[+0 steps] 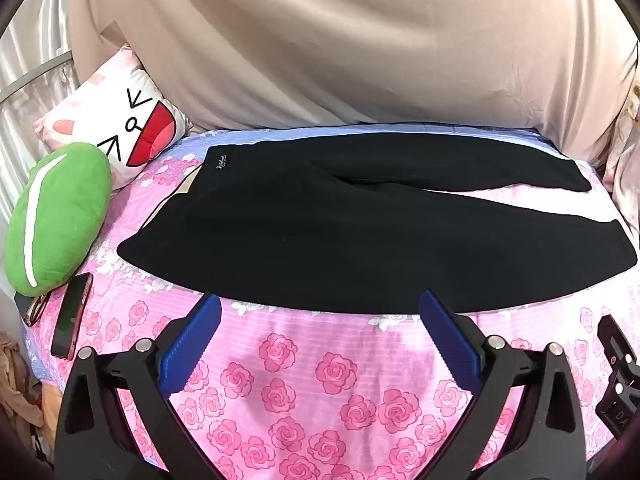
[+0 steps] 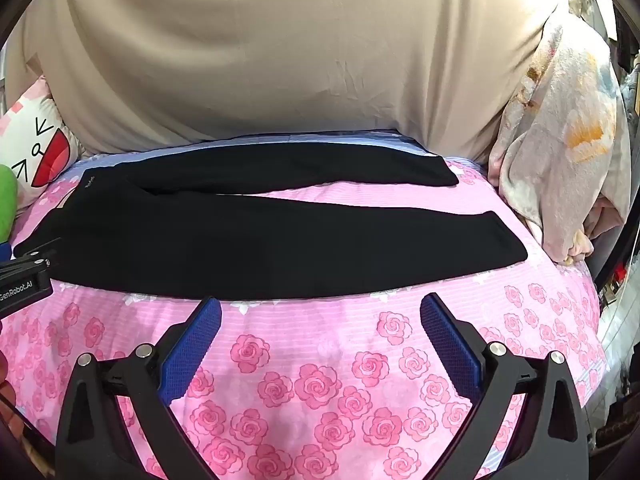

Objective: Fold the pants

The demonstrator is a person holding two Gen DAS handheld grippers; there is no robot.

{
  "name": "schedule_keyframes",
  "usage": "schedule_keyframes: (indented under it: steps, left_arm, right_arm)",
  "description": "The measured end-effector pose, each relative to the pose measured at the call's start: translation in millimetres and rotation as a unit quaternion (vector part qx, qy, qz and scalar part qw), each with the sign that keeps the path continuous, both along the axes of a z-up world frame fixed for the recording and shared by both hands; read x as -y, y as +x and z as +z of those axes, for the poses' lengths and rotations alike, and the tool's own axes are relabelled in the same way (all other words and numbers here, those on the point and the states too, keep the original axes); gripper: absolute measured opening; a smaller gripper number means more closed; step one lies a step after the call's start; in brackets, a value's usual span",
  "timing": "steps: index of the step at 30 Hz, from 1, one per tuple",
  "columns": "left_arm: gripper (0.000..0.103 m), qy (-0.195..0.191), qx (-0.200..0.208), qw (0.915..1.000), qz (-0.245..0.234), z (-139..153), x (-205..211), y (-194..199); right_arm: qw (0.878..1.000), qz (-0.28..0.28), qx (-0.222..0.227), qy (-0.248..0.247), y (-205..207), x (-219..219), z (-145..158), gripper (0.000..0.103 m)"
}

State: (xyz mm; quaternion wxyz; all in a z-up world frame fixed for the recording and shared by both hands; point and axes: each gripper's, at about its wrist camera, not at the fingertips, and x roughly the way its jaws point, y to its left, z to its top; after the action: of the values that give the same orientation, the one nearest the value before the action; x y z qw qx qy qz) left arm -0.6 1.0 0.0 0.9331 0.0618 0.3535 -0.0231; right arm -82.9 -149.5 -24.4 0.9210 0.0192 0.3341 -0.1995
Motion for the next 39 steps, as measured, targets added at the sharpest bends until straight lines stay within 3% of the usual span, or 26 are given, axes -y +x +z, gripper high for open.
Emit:
schedule_keyframes:
  steps: [39]
  left_arm:
    - [0.097, 0.011, -0.001, 0.9999, 0.000, -0.3, 5.1, 3.5]
  right_arm:
    - [1.000, 0.017, 0.010, -0.005, 7.4, -11.4, 5.2, 0.098]
